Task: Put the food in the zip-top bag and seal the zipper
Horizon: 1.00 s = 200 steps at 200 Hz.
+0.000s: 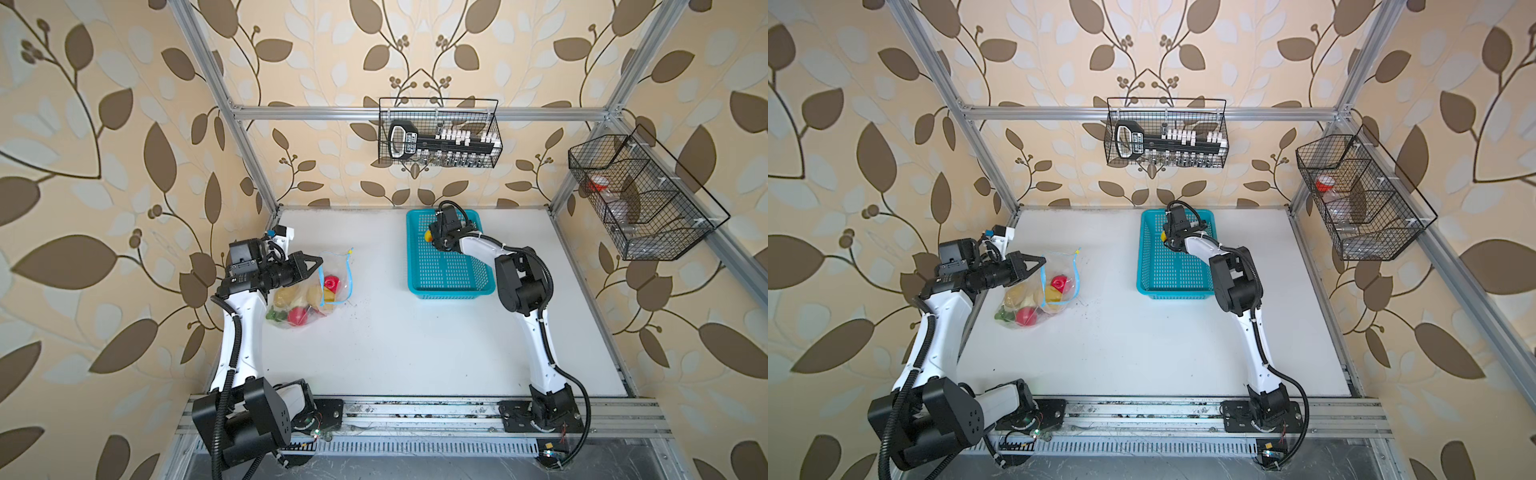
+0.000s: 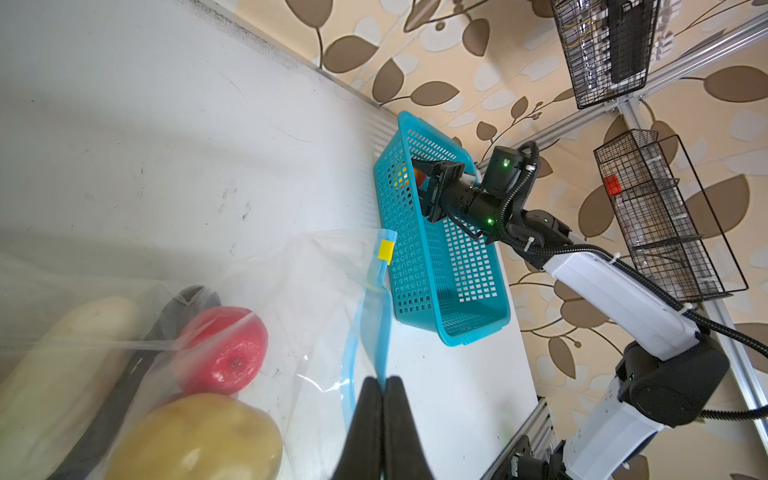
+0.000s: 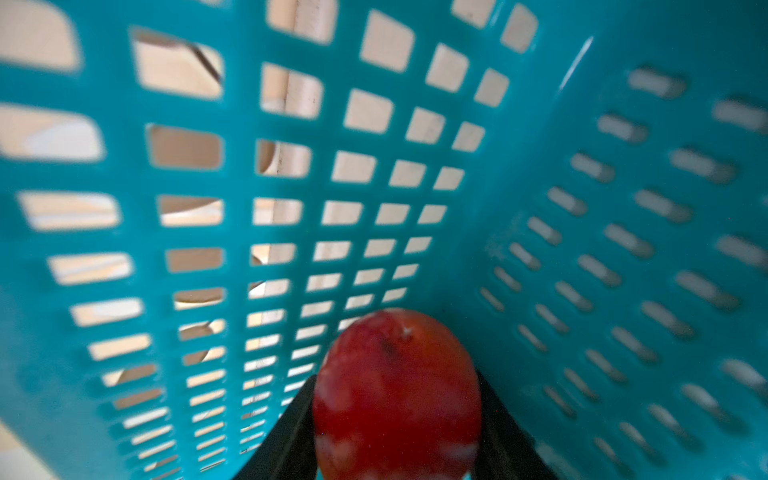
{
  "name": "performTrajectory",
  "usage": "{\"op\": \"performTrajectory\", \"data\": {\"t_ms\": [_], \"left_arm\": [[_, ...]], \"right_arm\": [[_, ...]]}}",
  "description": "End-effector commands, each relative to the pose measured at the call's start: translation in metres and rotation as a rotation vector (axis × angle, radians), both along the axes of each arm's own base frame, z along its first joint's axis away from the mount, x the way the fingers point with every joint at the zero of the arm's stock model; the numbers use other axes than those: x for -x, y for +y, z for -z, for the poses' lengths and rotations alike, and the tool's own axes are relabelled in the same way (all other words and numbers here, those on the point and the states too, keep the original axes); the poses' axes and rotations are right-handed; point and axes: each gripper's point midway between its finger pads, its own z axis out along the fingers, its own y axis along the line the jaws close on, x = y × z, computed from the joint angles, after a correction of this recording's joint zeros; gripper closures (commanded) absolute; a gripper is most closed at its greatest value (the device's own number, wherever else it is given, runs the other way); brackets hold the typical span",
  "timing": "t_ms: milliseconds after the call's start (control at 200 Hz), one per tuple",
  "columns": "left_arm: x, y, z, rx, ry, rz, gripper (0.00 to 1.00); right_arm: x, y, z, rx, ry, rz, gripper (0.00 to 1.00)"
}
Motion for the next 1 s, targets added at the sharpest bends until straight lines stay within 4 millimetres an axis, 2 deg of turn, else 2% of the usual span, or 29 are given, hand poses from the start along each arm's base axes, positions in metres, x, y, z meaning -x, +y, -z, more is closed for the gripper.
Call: {"op": "performTrajectory", "data": {"t_ms": [0, 135, 295, 590, 995], "left_arm": [[-0.002, 0.002, -0.016, -0.016, -0.052, 0.009, 1.00], [-0.001, 0.002, -0.017, -0.018, -0.056, 0.008, 1.00], [-0.001, 0.004, -0.018, -0.033, -0.063, -0.007, 1.00], [0.001, 0.004, -0.021, -0.048, -0.104, -0.017, 1.00], [-0.001, 0.006, -0.017, -0.053, -0.094, -0.029, 1.00]], "right_arm": [[0.009, -0.007, 0.023, 0.008, 0.061, 0.012, 0.61], [0.013, -0.007, 0.009, -0.015, 0.020, 0.001, 0.65], [0.016, -0.011, -0.021, -0.081, -0.086, -0.014, 0.67], [0.041, -0.025, -0.060, -0.068, -0.141, -0.047, 0.67], [0.071, -0.008, -0.090, -0.023, -0.145, -0.265, 0.67]]}}
